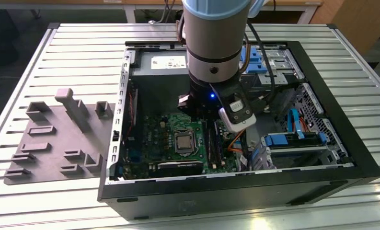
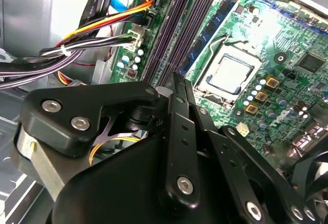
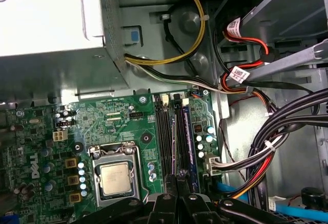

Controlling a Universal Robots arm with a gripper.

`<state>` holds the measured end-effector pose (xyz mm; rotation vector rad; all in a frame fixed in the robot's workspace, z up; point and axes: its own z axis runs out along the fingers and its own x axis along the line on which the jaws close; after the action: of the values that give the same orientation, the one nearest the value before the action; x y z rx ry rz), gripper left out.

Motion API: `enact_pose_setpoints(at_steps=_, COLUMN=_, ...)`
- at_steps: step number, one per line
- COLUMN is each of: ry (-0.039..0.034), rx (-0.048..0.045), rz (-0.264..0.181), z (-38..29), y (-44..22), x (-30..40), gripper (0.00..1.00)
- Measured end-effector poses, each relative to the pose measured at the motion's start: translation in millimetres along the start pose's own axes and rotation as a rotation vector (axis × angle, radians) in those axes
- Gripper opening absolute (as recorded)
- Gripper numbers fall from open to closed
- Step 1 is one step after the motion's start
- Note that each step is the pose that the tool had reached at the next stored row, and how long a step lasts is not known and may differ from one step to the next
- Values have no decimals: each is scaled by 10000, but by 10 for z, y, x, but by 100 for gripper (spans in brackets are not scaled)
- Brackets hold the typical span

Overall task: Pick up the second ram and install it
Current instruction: 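Insert the second ram into the second slot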

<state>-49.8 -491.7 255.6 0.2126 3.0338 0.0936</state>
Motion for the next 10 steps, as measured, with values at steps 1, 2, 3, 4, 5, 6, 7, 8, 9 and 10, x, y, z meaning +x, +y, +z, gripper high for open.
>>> enact_pose_setpoints(at_steps=1, ry=0, rx=-1, rz=0, z=2, y=0, x=0, gripper=12)
enact_pose_setpoints(at_steps=2, ry=-1, rx=-5, rz=-1, z=6, y=0, x=0, gripper=12)
enact_pose_setpoints(at_steps=3, ry=-1, rx=-9, rz=-5, z=10, y=-1, x=1, gripper=12)
enact_pose_setpoints(at_steps=4, ry=-2, rx=-9, rz=-10, z=13, y=-1, x=1, gripper=12)
enact_pose_setpoints(at_steps=5, ry=-2, rx=-7, rz=-16, z=14, y=-1, x=1, gripper=12)
enact_pose_setpoints(at_steps=6, ry=-3, rx=-8, rz=-23, z=16, y=-1, x=1, gripper=12)
enact_pose_setpoints(at_steps=7, ry=-5, rx=-11, rz=-33, z=19, y=-1, x=2, gripper=12)
enact_pose_setpoints(at_steps=8, ry=-8, rx=-13, rz=-45, z=22, y=-1, x=2, gripper=12)
enact_pose_setpoints(at_steps=9, ry=-9, rx=-15, rz=-61, z=24, y=1, x=3, gripper=12)
enact_pose_setpoints(at_steps=10, ry=-11, rx=-17, rz=-85, z=25, y=2, x=3, gripper=12)
